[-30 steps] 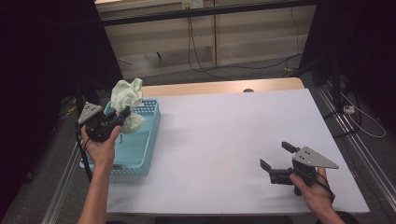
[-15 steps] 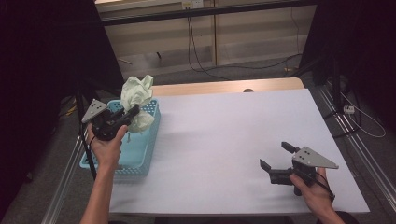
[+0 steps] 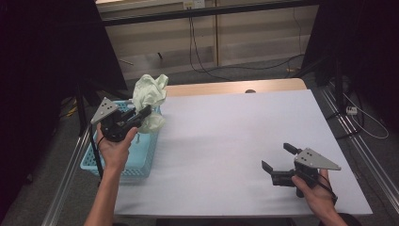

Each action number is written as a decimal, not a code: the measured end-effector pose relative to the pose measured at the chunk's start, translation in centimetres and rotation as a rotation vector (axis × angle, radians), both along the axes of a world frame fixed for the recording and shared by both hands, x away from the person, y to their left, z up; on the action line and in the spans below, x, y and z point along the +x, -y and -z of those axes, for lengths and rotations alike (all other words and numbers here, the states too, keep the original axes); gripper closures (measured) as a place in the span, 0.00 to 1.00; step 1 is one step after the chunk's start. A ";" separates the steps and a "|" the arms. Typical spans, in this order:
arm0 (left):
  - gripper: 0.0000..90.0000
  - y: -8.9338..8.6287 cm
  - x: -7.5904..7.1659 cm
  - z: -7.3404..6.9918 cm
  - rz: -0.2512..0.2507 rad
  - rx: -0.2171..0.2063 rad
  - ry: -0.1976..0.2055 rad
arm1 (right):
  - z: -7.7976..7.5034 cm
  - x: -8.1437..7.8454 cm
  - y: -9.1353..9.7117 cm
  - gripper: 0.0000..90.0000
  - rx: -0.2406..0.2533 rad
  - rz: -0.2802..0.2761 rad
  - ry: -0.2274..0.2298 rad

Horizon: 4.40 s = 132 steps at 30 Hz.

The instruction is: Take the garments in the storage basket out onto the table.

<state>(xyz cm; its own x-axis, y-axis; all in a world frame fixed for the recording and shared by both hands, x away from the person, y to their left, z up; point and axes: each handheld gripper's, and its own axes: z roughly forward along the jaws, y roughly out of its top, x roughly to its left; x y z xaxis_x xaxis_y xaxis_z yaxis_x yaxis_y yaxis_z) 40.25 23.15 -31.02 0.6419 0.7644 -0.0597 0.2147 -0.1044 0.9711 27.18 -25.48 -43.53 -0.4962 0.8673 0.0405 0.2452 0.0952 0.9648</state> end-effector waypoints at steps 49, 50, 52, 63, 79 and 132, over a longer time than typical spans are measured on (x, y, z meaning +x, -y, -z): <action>0.80 10.4 0.6 0.2 0.215 0.022 -0.053 | 0.0 0.1 0.0 0.01 -0.008 -0.009 0.001; 0.80 10.5 0.7 0.2 0.222 0.022 -0.058 | 0.0 0.1 0.0 0.01 -0.008 -0.009 0.001; 0.80 10.9 0.8 0.4 0.226 0.028 -0.061 | 0.0 0.1 0.0 0.01 -0.008 -0.008 -0.001; 0.80 12.6 1.3 2.0 0.261 0.038 -0.119 | 0.0 0.1 0.0 0.01 -0.009 -0.011 -0.002; 0.80 15.2 1.2 4.9 0.312 0.093 -0.171 | 0.0 0.0 -0.1 0.01 -0.007 -0.013 -0.004; 0.78 19.1 1.0 13.1 0.369 0.322 -0.397 | 0.1 0.0 -0.2 0.01 -0.017 -0.025 -0.015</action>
